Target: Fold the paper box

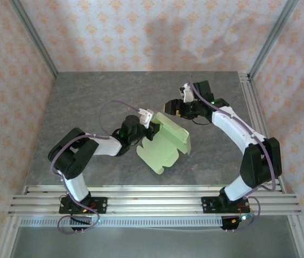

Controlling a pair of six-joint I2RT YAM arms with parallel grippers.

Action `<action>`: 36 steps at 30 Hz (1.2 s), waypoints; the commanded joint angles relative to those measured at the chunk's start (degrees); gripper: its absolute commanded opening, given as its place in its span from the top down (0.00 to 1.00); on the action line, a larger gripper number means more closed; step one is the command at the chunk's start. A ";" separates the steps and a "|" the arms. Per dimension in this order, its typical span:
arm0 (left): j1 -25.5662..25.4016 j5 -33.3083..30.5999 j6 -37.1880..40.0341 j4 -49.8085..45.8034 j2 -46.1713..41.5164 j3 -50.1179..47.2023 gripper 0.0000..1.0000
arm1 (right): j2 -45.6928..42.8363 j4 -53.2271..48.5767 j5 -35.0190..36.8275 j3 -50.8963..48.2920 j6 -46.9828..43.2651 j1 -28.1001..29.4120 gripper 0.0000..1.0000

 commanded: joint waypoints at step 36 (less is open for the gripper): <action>-0.84 -5.84 -3.05 3.09 -1.14 -1.68 1.00 | -5.24 6.80 -0.14 -3.77 8.52 -1.31 0.24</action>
